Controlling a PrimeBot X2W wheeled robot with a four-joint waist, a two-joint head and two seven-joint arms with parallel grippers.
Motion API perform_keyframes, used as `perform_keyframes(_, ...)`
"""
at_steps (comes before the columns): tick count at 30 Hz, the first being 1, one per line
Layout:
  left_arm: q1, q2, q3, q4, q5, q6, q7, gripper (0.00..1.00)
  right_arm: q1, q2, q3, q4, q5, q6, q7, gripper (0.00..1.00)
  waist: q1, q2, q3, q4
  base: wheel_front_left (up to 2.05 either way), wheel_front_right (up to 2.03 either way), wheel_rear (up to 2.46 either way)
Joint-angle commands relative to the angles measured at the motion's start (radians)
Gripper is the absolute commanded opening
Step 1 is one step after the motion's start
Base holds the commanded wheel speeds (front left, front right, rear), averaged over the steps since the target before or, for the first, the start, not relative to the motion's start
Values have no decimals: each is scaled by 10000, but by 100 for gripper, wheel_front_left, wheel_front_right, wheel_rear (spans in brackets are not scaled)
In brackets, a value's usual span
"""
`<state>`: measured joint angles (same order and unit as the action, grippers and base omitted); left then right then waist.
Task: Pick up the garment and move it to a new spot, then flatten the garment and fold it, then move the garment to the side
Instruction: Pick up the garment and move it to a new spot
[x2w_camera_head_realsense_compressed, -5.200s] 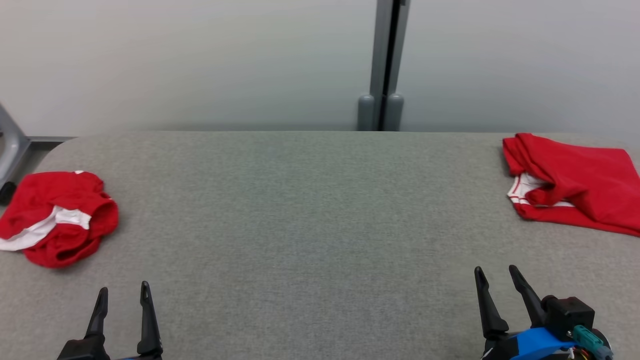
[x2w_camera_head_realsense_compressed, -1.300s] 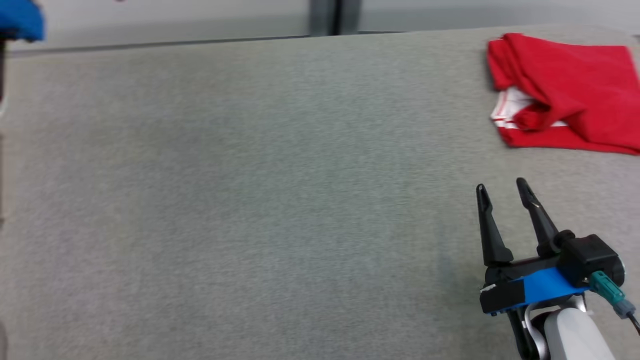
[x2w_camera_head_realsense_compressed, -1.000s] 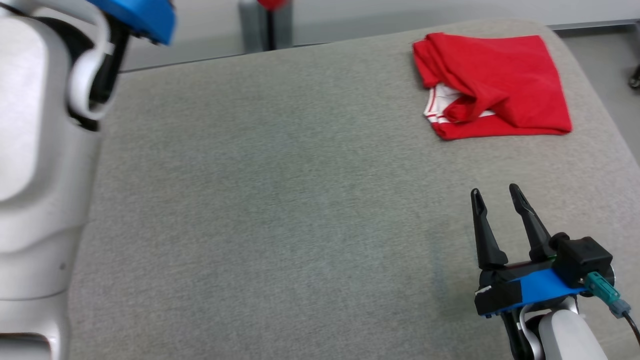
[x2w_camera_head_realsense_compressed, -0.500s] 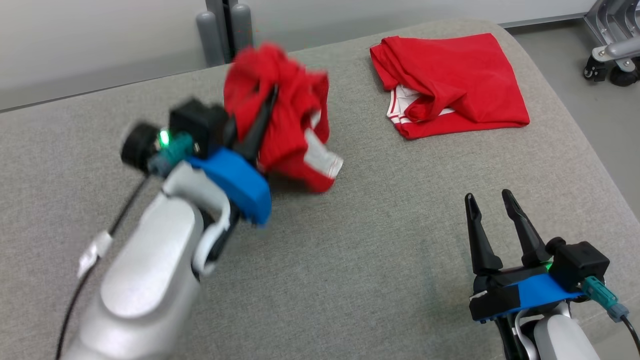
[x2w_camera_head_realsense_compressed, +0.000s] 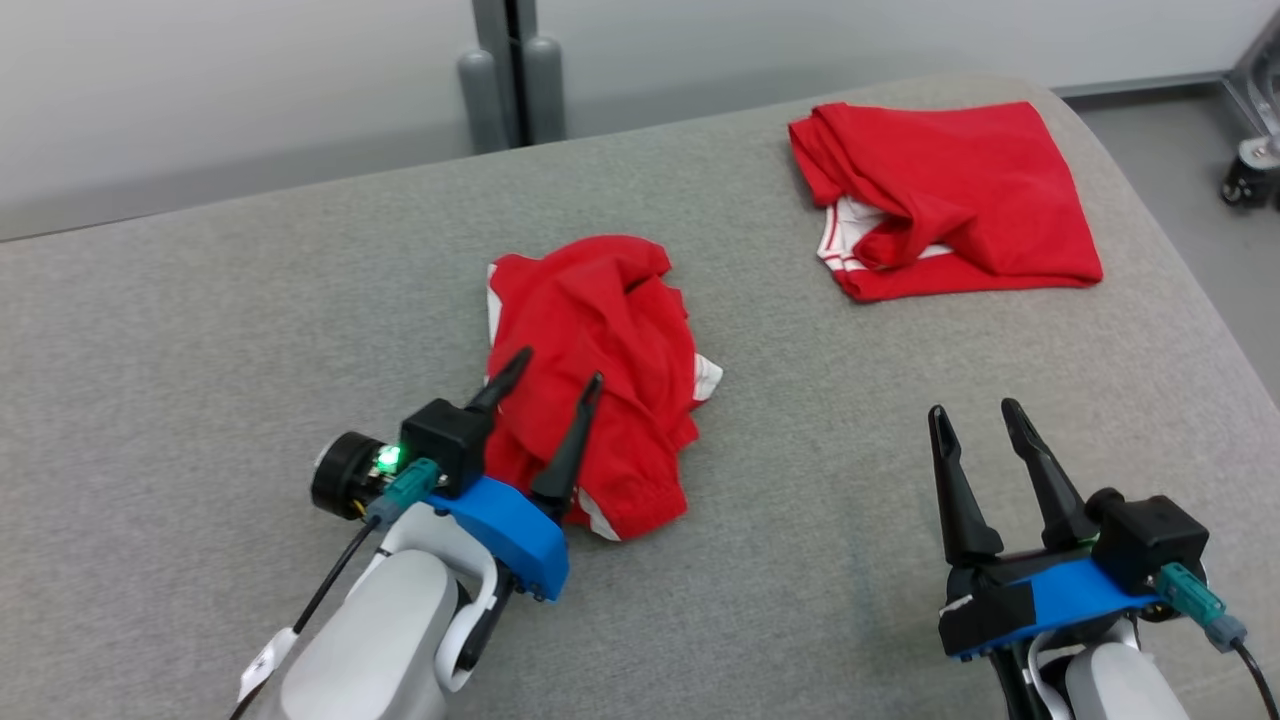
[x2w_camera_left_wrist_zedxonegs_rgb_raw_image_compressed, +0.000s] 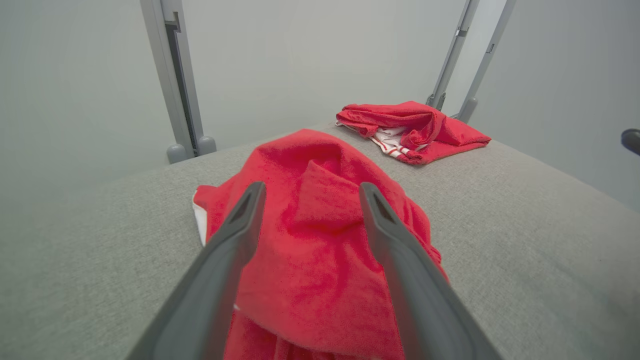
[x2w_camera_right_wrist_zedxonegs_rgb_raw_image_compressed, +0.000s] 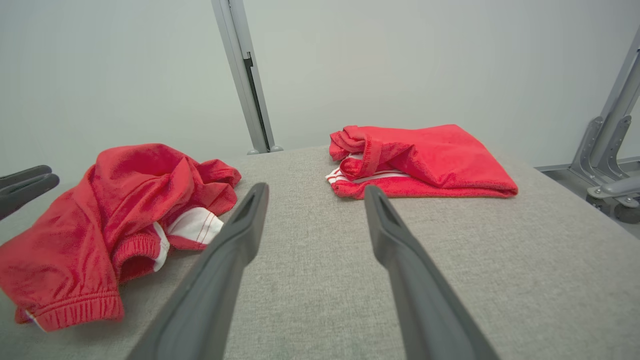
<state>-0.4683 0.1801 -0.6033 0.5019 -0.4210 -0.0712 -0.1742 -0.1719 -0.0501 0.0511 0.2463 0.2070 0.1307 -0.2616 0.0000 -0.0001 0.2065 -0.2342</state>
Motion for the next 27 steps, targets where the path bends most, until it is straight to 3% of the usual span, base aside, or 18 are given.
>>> perform_keyframes(1, -54, 58, 110, 2, 52, 97, -199, 100, 155, -9, -28, 59, -55, 2, -47, 100, 0, 1, -59, 95, 0, 0, 0)
perform_keyframes(9, 703, 540, 1226, -648, 198, 803, -904, 100, 413, -10, -167, 168, -177, 2, -44, 100, 0, 1, -506, 986, 0, 0, 0)
perform_keyframes(17, 2397, 865, 3215, -2848, 1114, 1361, -916, 100, 573, -13, -330, 230, -231, 2, -43, 100, 0, 1, -756, 1876, 0, 0, 0)
perform_keyframes(23, 3775, 564, 4625, -3780, 1612, 1390, -918, 100, 757, -11, -354, 300, -219, 2, -43, 100, 0, 1, -938, 2288, 0, 0, 0)
perform_keyframes(27, 4520, 245, 5302, -3961, 1795, 1131, -919, 100, 834, -14, -412, 329, -221, 2, -42, 100, 0, 1, -1020, 2478, 0, 0, 0)
